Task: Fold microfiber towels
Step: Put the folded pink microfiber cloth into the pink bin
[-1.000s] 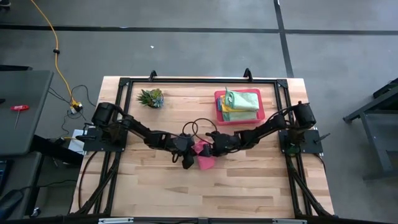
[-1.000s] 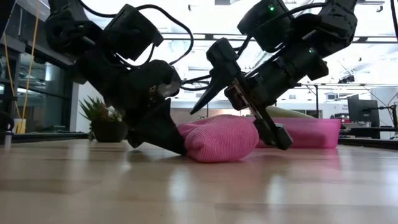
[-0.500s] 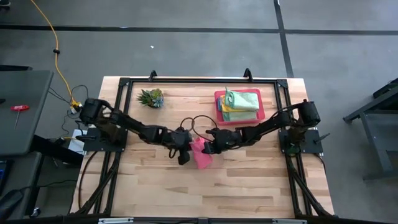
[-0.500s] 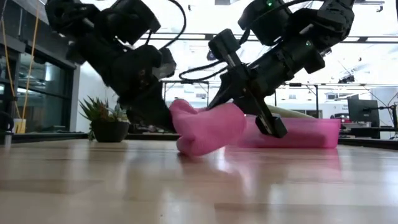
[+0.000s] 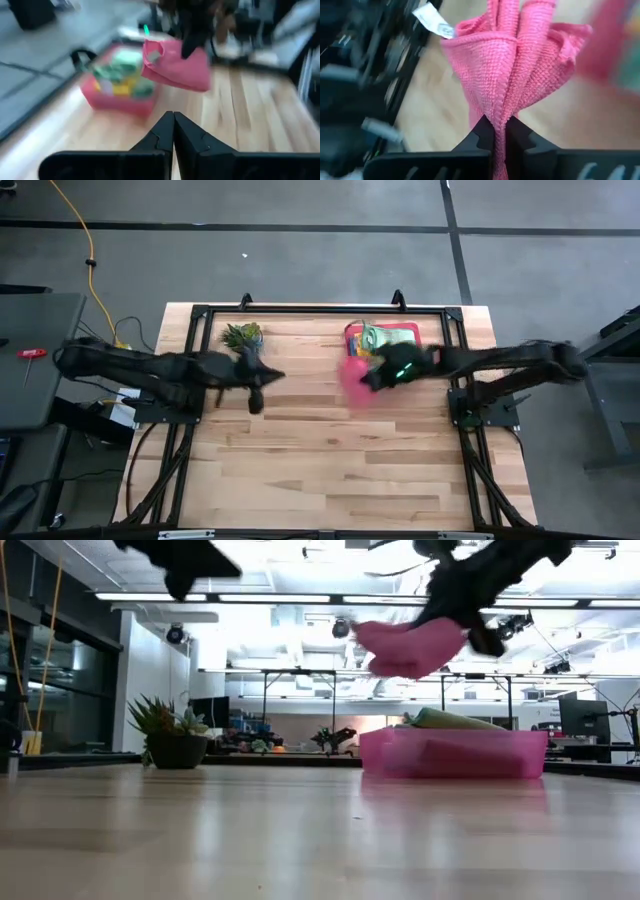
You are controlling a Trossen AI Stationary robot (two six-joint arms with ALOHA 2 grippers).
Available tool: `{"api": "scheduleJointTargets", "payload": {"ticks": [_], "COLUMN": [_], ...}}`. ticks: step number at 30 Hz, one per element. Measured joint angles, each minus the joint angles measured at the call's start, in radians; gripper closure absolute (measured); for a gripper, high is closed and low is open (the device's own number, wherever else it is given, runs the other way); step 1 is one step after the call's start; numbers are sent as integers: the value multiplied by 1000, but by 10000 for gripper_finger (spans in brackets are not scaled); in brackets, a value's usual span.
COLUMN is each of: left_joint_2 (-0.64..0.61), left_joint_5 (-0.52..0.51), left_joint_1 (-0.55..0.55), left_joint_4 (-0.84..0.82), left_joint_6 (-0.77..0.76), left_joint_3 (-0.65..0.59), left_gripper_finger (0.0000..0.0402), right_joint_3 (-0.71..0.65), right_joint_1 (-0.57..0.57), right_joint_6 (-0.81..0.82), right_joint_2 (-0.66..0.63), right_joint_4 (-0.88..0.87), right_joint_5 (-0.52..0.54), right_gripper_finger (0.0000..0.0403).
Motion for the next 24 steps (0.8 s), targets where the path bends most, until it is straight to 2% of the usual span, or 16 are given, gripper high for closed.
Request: {"api": "scheduleJointTargets", "payload": {"ticks": [5,10,15,21,24], "left_joint_2": [-138,-170,-139,-87,-68], "left_joint_5": [-81,-97,-98,-87,-75], "left_joint_1": [0,-1,-1,-1,-2], "left_joint_4": [-1,-2,-3,-3,-2], "left_joint_6": [0,-9,-53,-97,-102], "left_joint_3": [1,1,0,0,0], "left_gripper_finger": [401,401,401,401,401], "right_joint_3": [0,0,0,0,1], "right_joint_1": [-164,-336,-439,-469,-476], "right_joint_6": [-41,-99,-170,-175,-133], "right_joint_2": [-215,-257,-132,97,182], "right_joint_4": [-205,-223,-175,43,74], "right_joint_5": [94,65,-75,-195,-213], "right_gripper_finger": [402,402,402,402,402]}}
